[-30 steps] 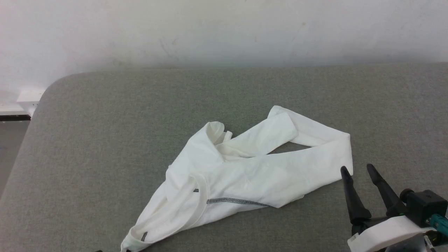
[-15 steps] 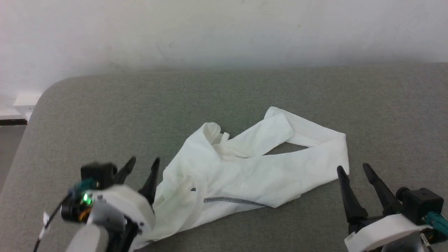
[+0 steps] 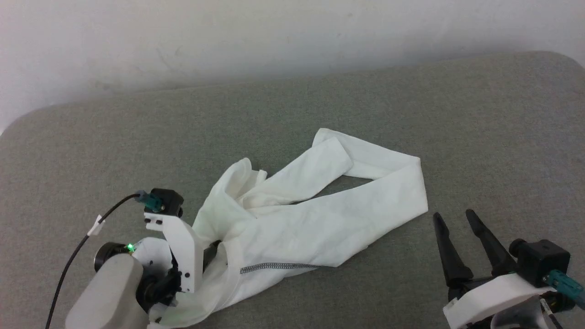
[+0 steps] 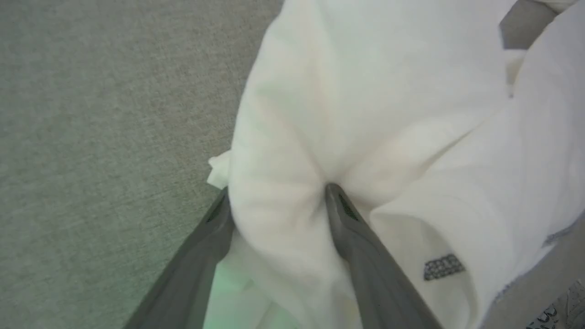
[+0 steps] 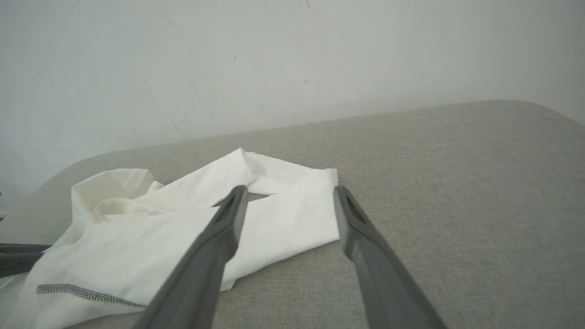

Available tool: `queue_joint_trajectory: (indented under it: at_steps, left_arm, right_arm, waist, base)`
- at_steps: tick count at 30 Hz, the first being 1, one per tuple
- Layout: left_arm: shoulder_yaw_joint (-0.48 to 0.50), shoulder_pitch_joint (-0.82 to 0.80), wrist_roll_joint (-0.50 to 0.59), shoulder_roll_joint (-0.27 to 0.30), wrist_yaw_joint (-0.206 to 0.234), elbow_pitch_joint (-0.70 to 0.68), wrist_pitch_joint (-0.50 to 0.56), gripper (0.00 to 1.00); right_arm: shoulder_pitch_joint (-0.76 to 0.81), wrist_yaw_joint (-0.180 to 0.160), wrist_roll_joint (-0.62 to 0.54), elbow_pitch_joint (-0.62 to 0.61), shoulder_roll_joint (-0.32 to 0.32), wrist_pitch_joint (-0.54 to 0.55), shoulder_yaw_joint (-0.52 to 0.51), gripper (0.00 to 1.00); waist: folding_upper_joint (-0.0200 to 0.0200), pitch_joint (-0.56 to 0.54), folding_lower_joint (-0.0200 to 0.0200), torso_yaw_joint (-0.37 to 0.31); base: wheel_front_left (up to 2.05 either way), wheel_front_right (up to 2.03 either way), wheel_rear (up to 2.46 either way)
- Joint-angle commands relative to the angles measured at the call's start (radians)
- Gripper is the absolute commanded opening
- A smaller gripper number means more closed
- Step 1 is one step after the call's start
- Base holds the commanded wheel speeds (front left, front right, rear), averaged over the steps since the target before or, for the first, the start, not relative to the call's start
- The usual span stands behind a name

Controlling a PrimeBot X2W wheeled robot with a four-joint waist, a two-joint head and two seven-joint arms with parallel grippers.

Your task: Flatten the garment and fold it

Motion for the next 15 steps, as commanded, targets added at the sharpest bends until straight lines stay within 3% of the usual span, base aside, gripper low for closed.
queue_joint_trajectory:
  at_steps: [1, 2, 3, 5, 7, 10, 15]
  left_arm:
    - [-0.032, -0.012, -0.01, 0.007, -0.01, 0.034, 0.046, 1.0]
    - [-0.053, -0.015, -0.013, 0.012, -0.011, 0.053, 0.076, 1.0]
    - [-0.07, -0.016, -0.022, 0.011, -0.012, 0.068, 0.105, 0.73]
    - [-0.1, -0.022, -0.037, 0.011, -0.014, 0.082, 0.141, 0.0]
    - [-0.111, -0.041, -0.05, 0.013, -0.014, 0.073, 0.14, 0.0]
    - [-0.09, -0.097, -0.017, 0.039, -0.01, 0.042, 0.028, 0.0]
    - [-0.025, -0.214, 0.047, 0.065, 0.048, 0.01, -0.166, 0.0]
  right_arm:
    - [-0.015, 0.0, 0.005, 0.006, 0.003, -0.006, 0.002, 1.0]
    - [-0.016, 0.0, 0.006, 0.009, 0.003, -0.008, 0.003, 1.0]
    - [-0.017, 0.0, 0.007, 0.012, 0.003, -0.008, 0.004, 1.0]
    - [-0.02, 0.0, 0.008, 0.018, 0.004, -0.009, 0.006, 1.0]
    - [-0.021, 0.0, 0.01, 0.022, 0.004, -0.011, 0.005, 1.0]
    - [-0.026, 0.0, 0.01, 0.026, 0.004, -0.012, 0.006, 1.0]
    - [-0.034, 0.0, 0.01, 0.023, 0.004, -0.013, 0.011, 1.0]
  waist:
    - [0.0, 0.013, -0.0001, -0.021]
    - [0.0, 0.014, -0.0001, -0.024]
    - [0.0, 0.014, -0.0001, -0.027]
    - [0.0, 0.012, -0.0001, -0.029]
    - [0.0, 0.009, -0.0001, -0.029]
    - [0.0, 0.004, -0.0001, -0.028]
    - [0.0, 0.014, -0.0001, -0.029]
  base:
    - [0.0, 0.0, 0.0]
    - [0.0, 0.0, 0.0]
    - [0.0, 0.0, 0.0]
    - [0.0, 0.0, 0.0]
    - [0.0, 0.0, 0.0]
    - [0.0, 0.0, 0.0]
    - [0.0, 0.0, 0.0]
